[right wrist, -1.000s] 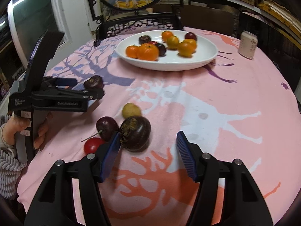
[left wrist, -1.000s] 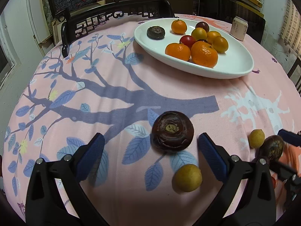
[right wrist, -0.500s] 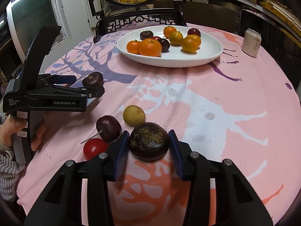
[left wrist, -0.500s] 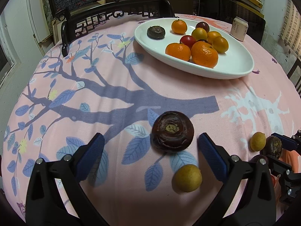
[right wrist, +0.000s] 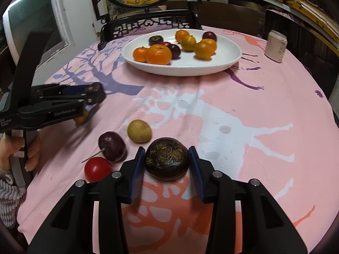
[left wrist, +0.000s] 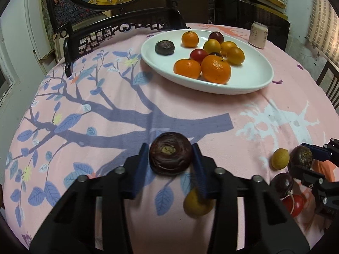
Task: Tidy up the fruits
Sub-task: 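Grasp a dark plum with the right tool while the left tool grasps another dark plum, then carry both dark plums to the white plate and open both tools, then move both tools back toward the small yellow fruits, then grasp a small yellow fruit with the right tool while the left tool grasps another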
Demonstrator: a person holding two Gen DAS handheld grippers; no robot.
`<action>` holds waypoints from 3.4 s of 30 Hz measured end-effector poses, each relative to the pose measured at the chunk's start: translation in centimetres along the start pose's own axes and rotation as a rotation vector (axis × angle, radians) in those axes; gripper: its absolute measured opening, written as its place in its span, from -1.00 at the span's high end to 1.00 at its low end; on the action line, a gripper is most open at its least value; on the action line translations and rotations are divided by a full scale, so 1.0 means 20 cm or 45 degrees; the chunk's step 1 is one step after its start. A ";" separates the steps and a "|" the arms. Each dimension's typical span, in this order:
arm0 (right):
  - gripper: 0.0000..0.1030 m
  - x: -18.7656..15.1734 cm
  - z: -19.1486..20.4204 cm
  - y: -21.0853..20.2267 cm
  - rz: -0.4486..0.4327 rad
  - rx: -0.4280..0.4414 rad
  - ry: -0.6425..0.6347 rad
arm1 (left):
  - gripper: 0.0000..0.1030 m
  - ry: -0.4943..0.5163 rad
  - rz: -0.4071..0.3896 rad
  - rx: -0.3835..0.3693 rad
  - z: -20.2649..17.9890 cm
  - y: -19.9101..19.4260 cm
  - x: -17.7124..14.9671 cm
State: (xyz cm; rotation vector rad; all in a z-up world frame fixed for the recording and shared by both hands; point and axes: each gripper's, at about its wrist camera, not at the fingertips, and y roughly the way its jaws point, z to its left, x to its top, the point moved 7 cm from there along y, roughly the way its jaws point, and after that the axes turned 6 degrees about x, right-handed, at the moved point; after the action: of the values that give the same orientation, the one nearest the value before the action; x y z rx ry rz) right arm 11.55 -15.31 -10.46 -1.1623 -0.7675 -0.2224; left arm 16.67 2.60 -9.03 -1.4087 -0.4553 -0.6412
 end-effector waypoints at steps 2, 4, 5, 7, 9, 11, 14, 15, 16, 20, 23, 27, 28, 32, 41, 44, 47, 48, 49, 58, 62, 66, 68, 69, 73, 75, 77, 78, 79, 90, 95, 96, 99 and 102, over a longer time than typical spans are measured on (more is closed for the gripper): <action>0.18 0.01 -0.03 -0.02 -0.020 -0.009 0.032 | 0.22 -0.013 -0.006 -0.009 0.01 -0.01 0.00; 0.18 0.02 -0.06 -0.04 -0.050 -0.019 0.063 | 0.23 -0.024 -0.031 -0.015 0.01 -0.04 0.01; 0.18 0.03 -0.08 -0.06 -0.069 -0.018 0.078 | 0.23 -0.033 -0.046 -0.023 0.01 -0.06 0.02; 0.18 0.05 -0.10 -0.10 -0.110 0.005 0.103 | 0.23 -0.057 -0.095 -0.045 0.02 -0.12 0.06; 0.18 0.11 -0.13 -0.14 -0.159 0.031 0.132 | 0.23 -0.070 -0.146 -0.040 0.03 -0.17 0.13; 0.18 0.20 -0.15 -0.15 -0.176 0.022 0.144 | 0.23 -0.067 -0.170 -0.045 0.02 -0.18 0.23; 0.18 0.37 -0.19 -0.15 -0.202 0.024 0.163 | 0.22 -0.081 -0.180 -0.056 0.01 -0.15 0.41; 0.18 0.44 -0.20 -0.13 -0.206 0.028 0.170 | 0.22 -0.088 -0.180 -0.062 0.01 -0.14 0.45; 0.18 0.49 -0.21 -0.11 -0.210 0.025 0.174 | 0.22 -0.103 -0.176 -0.066 0.01 -0.10 0.51; 0.18 0.64 -0.24 0.01 -0.213 0.015 0.198 | 0.22 -0.163 -0.125 -0.104 0.02 0.07 0.62; 0.10 0.71 -0.28 0.10 -0.223 0.054 0.261 | 0.18 -0.178 -0.088 -0.110 0.02 0.19 0.65; -0.45 0.70 -0.35 0.12 -0.282 0.138 0.358 | -0.41 -0.194 -0.084 -0.160 0.02 0.22 0.63; -0.45 0.70 -0.36 0.11 -0.288 0.124 0.352 | -0.41 -0.197 -0.083 -0.169 0.02 0.22 0.63; -0.45 0.64 -0.38 0.06 -0.301 0.115 0.372 | -0.54 -0.223 -0.091 -0.198 0.04 0.17 0.60; -0.48 0.42 -0.25 -0.04 -0.264 0.071 0.260 | -0.77 -0.229 -0.087 -0.084 0.15 0.02 0.34; -0.74 0.34 -0.19 -0.08 -0.262 0.039 0.202 | -0.77 -0.220 -0.089 -0.080 0.17 -0.07 0.22; -0.79 0.31 -0.18 -0.13 -0.284 0.026 0.195 | -0.87 -0.196 -0.122 -0.078 0.18 -0.17 0.09; -0.79 0.30 -0.19 -0.14 -0.293 0.022 0.204 | -0.91 -0.188 -0.128 -0.072 0.17 -0.19 0.06; -0.79 0.29 -0.20 -0.15 -0.297 0.020 0.213 | -0.91 -0.166 -0.138 -0.075 0.16 -0.22 0.01; -0.79 0.26 -0.30 -0.16 -0.279 0.028 0.345 | -0.91 0.079 -0.063 -0.074 -0.05 -0.23 -0.17; -0.79 0.26 -0.28 -0.15 -0.267 0.028 0.326 | -0.88 0.102 -0.055 -0.114 -0.08 -0.23 -0.17; -0.79 0.26 -0.26 -0.15 -0.262 0.029 0.307 | -0.80 0.075 -0.031 -0.143 -0.07 -0.21 -0.18; -0.79 0.26 -0.26 -0.15 -0.264 0.029 0.303 | -0.71 0.070 -0.019 -0.153 -0.07 -0.20 -0.17; -0.79 0.26 -0.26 -0.15 -0.264 0.030 0.302 | -0.63 0.067 -0.013 -0.159 -0.07 -0.19 -0.17; -0.79 0.26 -0.26 -0.15 -0.263 0.030 0.302 | -0.38 0.063 0.010 -0.174 -0.08 -0.17 -0.18; -0.79 0.26 -0.26 -0.15 -0.260 0.029 0.300 | -0.23 0.067 0.012 -0.175 -0.09 -0.17 -0.18; -0.79 0.26 -0.25 -0.15 -0.256 0.029 0.295 | 0.04 0.086 0.013 -0.173 -0.10 -0.17 -0.18; -0.79 0.25 -0.25 -0.15 -0.255 0.029 0.292 | 0.07 0.092 0.011 -0.165 -0.11 -0.16 -0.18; -0.79 0.25 -0.24 -0.14 -0.252 0.030 0.286 | 0.27 0.098 0.008 -0.166 -0.11 -0.16 -0.18; -0.36 0.17 -0.01 -0.04 -0.081 0.226 0.150 | 0.54 -0.089 0.022 -0.170 0.05 -0.14 -0.15; 0.00 0.13 0.03 0.04 0.002 0.299 0.196 | 0.54 -0.049 0.019 -0.136 0.03 -0.13 -0.15; 0.08 0.13 0.02 0.04 0.008 0.309 0.209 | 0.54 -0.045 0.019 -0.135 0.03 -0.13 -0.15; 0.12 0.12 0.01 0.08 0.042 0.339 0.257 | 0.54 -0.039 0.019 -0.131 0.03 -0.13 -0.15; 0.20 0.12 0.01 0.09 0.037 0.346 0.277 | 0.54 -0.026 0.018 -0.120 0.02 -0.13 -0.15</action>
State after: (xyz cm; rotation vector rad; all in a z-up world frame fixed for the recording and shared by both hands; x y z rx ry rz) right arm 14.16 -13.80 -10.09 -0.8753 -0.5688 -0.2095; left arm 12.71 3.31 -9.04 -1.5073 -0.4357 -0.6442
